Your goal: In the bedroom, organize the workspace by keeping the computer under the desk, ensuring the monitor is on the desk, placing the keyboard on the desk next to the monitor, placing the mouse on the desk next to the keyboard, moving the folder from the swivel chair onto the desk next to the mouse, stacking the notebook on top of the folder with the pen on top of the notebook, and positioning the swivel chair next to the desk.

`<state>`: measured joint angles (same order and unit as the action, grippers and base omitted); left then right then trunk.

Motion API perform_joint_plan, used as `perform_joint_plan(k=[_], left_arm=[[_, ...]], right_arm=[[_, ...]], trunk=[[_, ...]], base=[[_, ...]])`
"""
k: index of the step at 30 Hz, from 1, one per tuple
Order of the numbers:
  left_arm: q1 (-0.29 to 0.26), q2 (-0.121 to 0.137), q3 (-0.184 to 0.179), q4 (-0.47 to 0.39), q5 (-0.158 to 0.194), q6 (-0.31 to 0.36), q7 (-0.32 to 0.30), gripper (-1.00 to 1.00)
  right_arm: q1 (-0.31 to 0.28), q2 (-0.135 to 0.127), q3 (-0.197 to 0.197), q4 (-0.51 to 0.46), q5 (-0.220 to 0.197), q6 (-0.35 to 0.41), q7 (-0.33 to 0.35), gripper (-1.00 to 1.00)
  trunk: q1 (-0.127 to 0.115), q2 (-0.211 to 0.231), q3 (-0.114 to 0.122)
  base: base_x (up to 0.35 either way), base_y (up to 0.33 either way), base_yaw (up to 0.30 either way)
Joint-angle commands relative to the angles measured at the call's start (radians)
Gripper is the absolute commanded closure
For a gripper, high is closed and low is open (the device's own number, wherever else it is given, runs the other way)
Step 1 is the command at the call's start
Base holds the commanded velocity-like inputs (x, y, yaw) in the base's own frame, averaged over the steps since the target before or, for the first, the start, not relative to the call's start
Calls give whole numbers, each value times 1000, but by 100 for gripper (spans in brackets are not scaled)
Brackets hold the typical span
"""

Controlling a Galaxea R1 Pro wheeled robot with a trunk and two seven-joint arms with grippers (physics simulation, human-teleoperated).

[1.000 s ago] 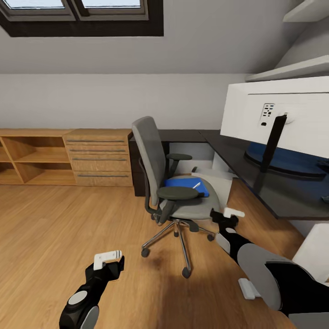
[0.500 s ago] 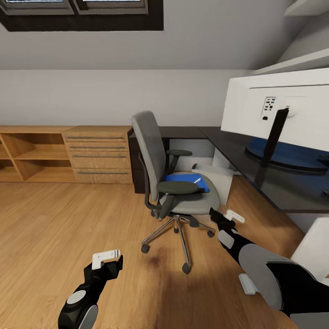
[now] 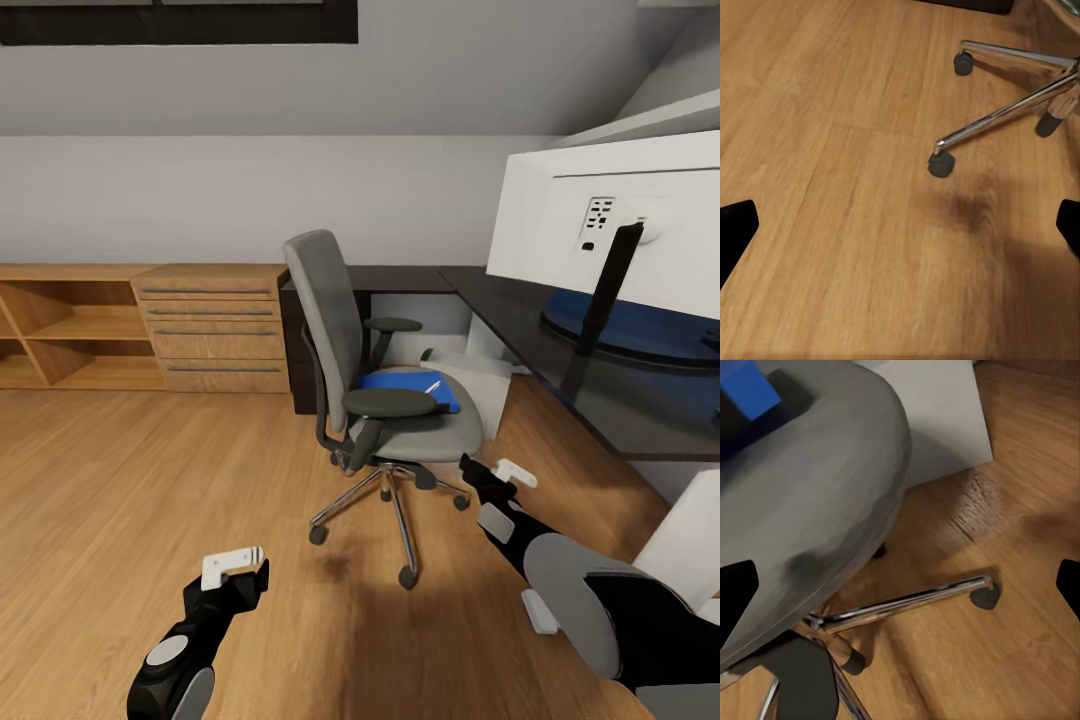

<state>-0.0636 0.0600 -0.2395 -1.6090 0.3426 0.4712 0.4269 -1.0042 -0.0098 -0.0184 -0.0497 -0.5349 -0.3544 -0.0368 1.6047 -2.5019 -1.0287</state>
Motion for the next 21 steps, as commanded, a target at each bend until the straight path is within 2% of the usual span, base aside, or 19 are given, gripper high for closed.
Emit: perform_joint_plan(k=[1, 8, 12, 16, 18, 20, 21], left_arm=[[-1, 2, -3, 0, 10, 2, 10, -100], [-1, 3, -3, 5, 9, 1, 10, -100], [-1, 3, -3, 6, 9, 1, 9, -100], [-1, 3, -3, 6, 9, 2, 9, -100], [-1, 3, -3, 7, 9, 2, 9, -100], [-1, 3, -3, 8, 10, 1, 9, -100], [-1, 3, -3, 9, 10, 1, 9, -100]], right_arm=[[-1, 0, -2, 1, 3, -4, -4, -100], [-1, -1, 0, 2, 3, -9, -3, -100], [-1, -2, -1, 1, 3, -11, -4, -100], [-1, -27, -6, 1, -6, -7, -6, -100], [-1, -50, -23, 0, -55, 0, -6, -100], [-1, -59, -35, -3, -114, 11, -7, -100], [-1, -61, -36, -4, -130, 15, -7, -100]], trunk=[[0, 0, -1], [0, 0, -1], [0, 0, -1], [0, 0, -1], [0, 0, -1], [0, 0, -1], [0, 0, -1]], base=[[0, 0, 0], [24, 0, 0], [234, 0, 0], [114, 0, 0], [26, 0, 0], [30, 0, 0], [63, 0, 0]])
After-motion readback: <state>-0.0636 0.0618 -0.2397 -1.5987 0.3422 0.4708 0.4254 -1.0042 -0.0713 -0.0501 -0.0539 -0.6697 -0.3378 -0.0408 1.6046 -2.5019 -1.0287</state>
